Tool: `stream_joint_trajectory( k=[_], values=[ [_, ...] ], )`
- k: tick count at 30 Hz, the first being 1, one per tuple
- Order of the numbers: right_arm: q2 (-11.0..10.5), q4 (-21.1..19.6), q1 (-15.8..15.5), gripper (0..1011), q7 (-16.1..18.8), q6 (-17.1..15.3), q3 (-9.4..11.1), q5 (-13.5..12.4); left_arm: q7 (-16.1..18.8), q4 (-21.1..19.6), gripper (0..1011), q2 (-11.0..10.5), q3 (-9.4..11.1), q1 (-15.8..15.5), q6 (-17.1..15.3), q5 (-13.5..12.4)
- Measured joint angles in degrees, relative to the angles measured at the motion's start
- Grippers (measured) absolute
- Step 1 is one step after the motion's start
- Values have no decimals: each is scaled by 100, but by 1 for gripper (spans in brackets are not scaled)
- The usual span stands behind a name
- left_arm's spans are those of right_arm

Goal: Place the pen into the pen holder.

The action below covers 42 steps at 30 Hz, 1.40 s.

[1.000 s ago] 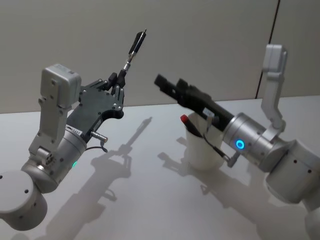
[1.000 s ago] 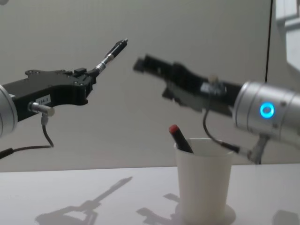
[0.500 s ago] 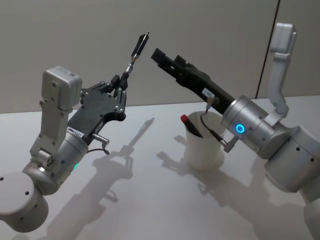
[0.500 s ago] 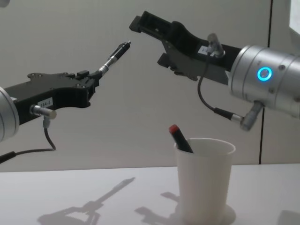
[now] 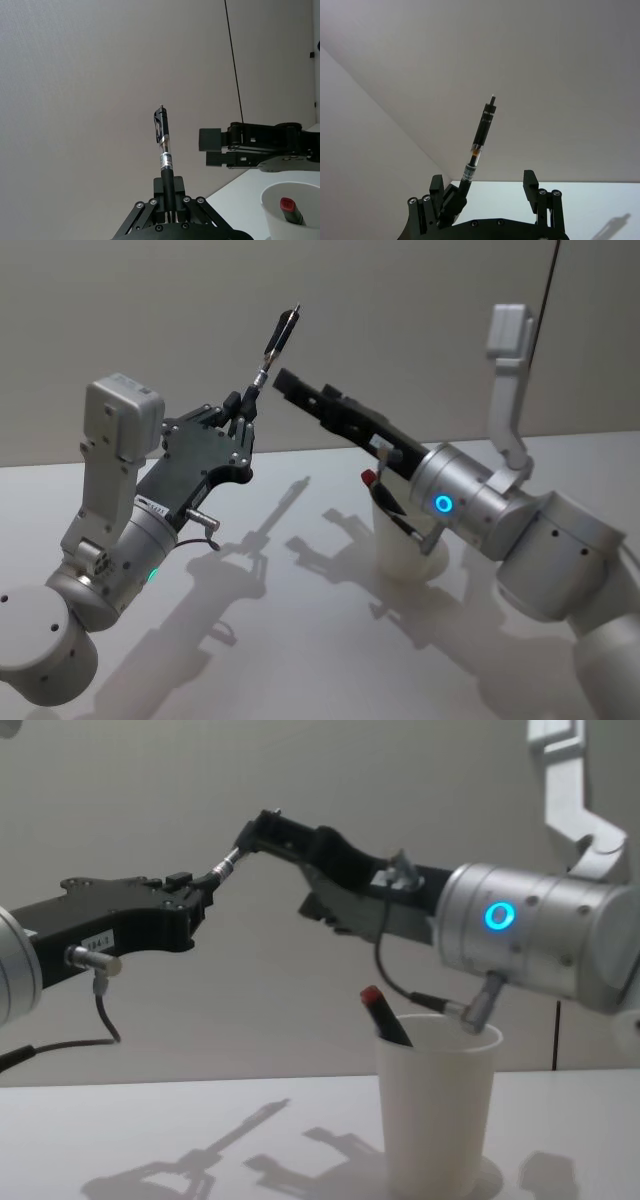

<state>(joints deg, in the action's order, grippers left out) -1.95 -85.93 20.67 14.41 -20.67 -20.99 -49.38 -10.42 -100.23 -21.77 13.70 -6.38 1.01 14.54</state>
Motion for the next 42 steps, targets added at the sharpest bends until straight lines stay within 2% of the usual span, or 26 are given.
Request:
stream_joint_trajectory(
  k=[10,20,32,42],
  values=[
    [238,452,216,1001,158,22,-101,-345,-6,0,114,1,0,3,0,6],
    [464,892,336,1001,-37,376,-161,-905,-9,-1,114,1,0,3,-1,7],
    [644,1291,443,1001,-110,745,-197,-1420,-9,-1,114,1,-1,3,-1,8],
    [745,1439,578,1001,-46,896,-200,-1651,-8,-1,114,1,-1,3,-1,7]
  ],
)
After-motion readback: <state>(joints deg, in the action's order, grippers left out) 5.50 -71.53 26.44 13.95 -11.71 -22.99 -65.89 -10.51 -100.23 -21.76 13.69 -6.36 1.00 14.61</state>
